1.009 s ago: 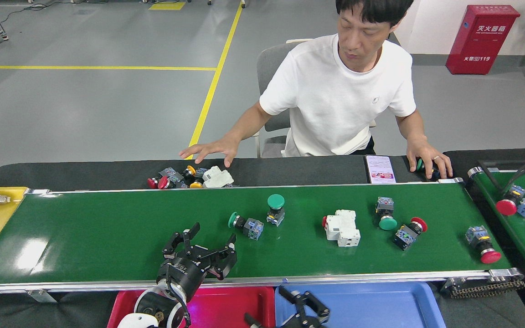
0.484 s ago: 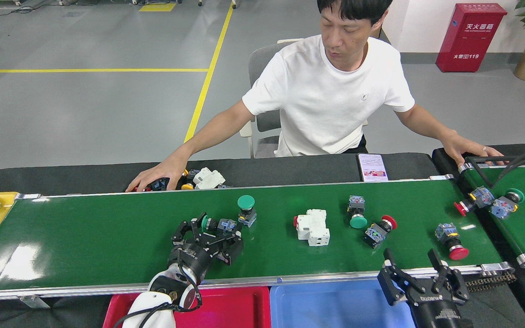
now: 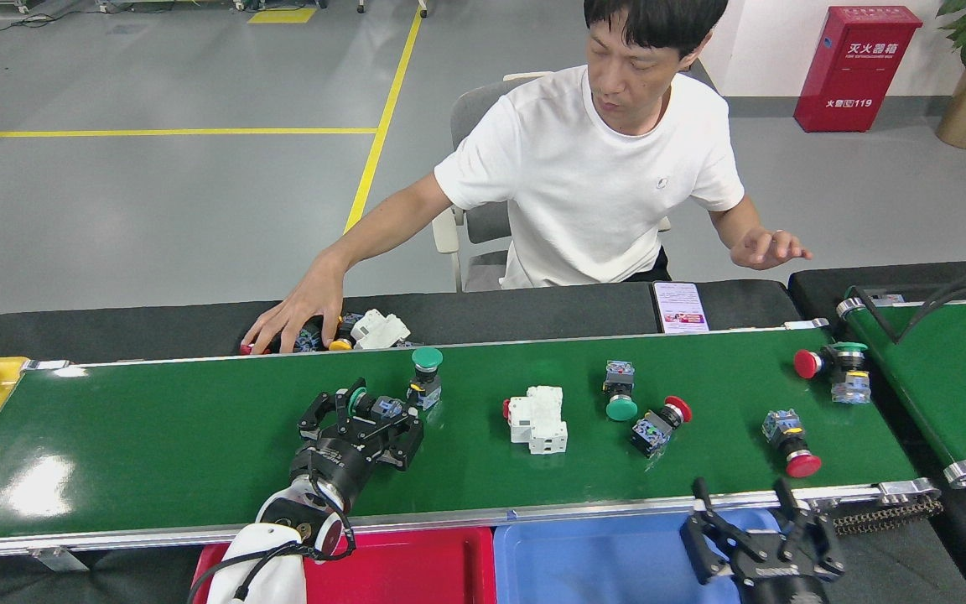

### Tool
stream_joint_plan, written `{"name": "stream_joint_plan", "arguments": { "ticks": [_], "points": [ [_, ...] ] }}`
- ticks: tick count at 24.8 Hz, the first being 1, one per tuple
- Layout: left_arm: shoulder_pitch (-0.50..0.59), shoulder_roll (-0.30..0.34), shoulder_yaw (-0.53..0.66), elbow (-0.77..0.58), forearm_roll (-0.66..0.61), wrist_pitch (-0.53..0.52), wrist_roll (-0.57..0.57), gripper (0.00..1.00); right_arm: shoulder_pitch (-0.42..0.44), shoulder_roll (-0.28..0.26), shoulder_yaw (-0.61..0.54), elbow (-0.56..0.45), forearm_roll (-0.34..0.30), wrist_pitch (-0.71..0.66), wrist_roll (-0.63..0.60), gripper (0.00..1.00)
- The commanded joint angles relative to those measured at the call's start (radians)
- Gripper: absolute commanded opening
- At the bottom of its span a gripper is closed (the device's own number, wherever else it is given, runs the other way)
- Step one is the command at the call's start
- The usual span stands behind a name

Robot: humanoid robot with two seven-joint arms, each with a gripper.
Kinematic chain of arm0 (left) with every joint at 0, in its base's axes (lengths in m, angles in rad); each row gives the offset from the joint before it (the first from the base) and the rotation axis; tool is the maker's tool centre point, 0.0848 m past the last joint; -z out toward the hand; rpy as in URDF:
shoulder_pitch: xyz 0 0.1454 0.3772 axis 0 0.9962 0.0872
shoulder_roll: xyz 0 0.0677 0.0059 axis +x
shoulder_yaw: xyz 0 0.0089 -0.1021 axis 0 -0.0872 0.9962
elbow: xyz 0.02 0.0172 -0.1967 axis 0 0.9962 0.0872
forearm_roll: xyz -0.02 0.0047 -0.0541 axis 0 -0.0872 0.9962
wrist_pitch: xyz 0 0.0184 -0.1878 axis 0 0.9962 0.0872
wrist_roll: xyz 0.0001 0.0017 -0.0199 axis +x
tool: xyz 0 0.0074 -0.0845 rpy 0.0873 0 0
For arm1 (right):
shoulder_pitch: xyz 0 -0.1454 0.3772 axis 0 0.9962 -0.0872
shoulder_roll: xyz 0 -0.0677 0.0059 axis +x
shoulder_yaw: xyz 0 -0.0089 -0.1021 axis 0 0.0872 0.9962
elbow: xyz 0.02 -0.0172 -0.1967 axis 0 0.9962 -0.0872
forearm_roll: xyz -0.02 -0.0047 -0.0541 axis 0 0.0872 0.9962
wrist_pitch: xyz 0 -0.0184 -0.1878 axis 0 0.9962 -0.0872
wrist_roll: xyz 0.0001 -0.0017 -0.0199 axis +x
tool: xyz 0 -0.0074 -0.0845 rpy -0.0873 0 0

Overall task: Pick switch part from conveyor to tray
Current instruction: 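Grasp a green-capped button on the belt with the left gripper, then lower the held button into the red bin and open the left gripper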

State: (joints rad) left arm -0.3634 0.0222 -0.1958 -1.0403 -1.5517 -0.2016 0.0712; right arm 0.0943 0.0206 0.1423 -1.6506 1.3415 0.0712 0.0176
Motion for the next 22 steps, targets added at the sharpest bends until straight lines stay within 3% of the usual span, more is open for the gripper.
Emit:
{"name": "stream_joint_plan", "arguments": {
  "ticks": [1, 5, 9, 15, 16, 17, 18, 19, 20, 22],
  "points": [
    [0.008, 0.005, 0.009, -0.018, 0.005, -0.024, 0.015, 0.3, -0.062, 0.016, 0.069, 0.052, 0.025, 0.102, 0.035, 0.99],
    [0.08, 0.027, 0.078, -0.135, 0.038, -0.062, 0.015, 0.24, -0.151, 0.021, 0.18, 0.192, 0.027, 0.193, 0.041, 0.99],
    [0.236, 0.058, 0.182, -0.356, 0.041, -0.162, 0.012, 0.24, -0.222, 0.045, 0.189, 0.278, 0.025, 0.231, 0.042, 0.99],
    [0.624, 0.107, 0.273, -0.659, 0.038, -0.274, 0.022, 0.25, -0.332, 0.099, 0.195, 0.377, 0.024, 0.265, 0.044, 0.99],
    [0.655, 0.116, 0.271, -0.675, 0.036, -0.274, 0.025, 0.3, -0.335, 0.101, 0.195, 0.382, 0.024, 0.266, 0.045, 0.99],
    [0.678, 0.119, 0.265, -0.679, 0.035, -0.274, 0.025, 0.46, -0.338, 0.107, 0.198, 0.39, 0.025, 0.266, 0.045, 0.98],
    [0.681, 0.114, 0.262, -0.679, 0.033, -0.271, 0.021, 0.64, -0.34, 0.111, 0.204, 0.399, 0.025, 0.266, 0.048, 0.98],
    [0.681, 0.11, 0.263, -0.676, 0.033, -0.272, 0.019, 0.99, -0.343, 0.117, 0.214, 0.413, 0.025, 0.266, 0.055, 0.97],
    [0.681, 0.11, 0.263, -0.675, 0.033, -0.274, 0.019, 1.0, -0.346, 0.119, 0.215, 0.419, 0.024, 0.266, 0.065, 0.92],
    [0.683, 0.101, 0.271, -0.675, 0.041, -0.272, 0.016, 1.0, -0.35, 0.111, 0.218, 0.419, 0.024, 0.259, 0.108, 0.73]
  ]
}}
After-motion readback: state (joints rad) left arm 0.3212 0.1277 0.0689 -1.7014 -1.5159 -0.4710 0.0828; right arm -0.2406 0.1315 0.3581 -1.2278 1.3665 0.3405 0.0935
